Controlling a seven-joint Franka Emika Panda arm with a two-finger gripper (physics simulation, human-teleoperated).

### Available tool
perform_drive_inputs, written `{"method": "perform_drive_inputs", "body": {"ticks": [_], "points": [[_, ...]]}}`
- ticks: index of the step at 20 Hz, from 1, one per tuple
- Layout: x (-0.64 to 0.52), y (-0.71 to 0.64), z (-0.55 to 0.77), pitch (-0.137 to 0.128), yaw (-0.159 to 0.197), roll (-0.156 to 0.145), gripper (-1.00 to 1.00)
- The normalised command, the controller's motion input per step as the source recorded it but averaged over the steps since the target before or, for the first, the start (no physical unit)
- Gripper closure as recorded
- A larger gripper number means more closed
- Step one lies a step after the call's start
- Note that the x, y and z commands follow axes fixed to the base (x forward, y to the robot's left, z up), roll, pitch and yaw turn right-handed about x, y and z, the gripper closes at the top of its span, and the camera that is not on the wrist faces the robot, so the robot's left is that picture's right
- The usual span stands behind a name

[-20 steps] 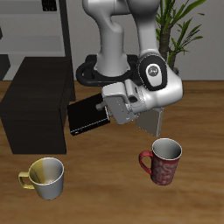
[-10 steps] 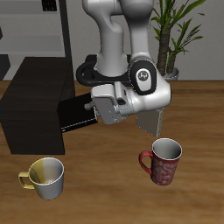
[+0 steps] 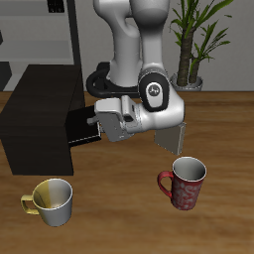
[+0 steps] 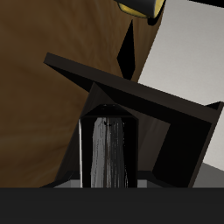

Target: Black book top region shelf and red mug top shelf

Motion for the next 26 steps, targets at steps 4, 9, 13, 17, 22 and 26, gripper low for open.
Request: {"method": "perform_drive_inputs", "body": {"ticks": [4, 9, 13, 17, 22, 26], "points": [[-0.04, -0.11, -0.01, 0.035, -0.016, -0.008, 1.0], [0.03, -0.15, -0.08, 0.056, -0.009, -0.016, 1.0], [-0.01, -0.19, -0.05, 0.027, -0.007, -0.037, 1.0], [0.0, -0.2, -0.09, 0.032, -0.001, -0.03, 1.0], [-0.01, -0.26, -0.12, 0.069, -0.019, -0.032, 1.0], [0.02, -0.22, -0.09, 0.055, -0.021, -0.02, 1.0]]}}
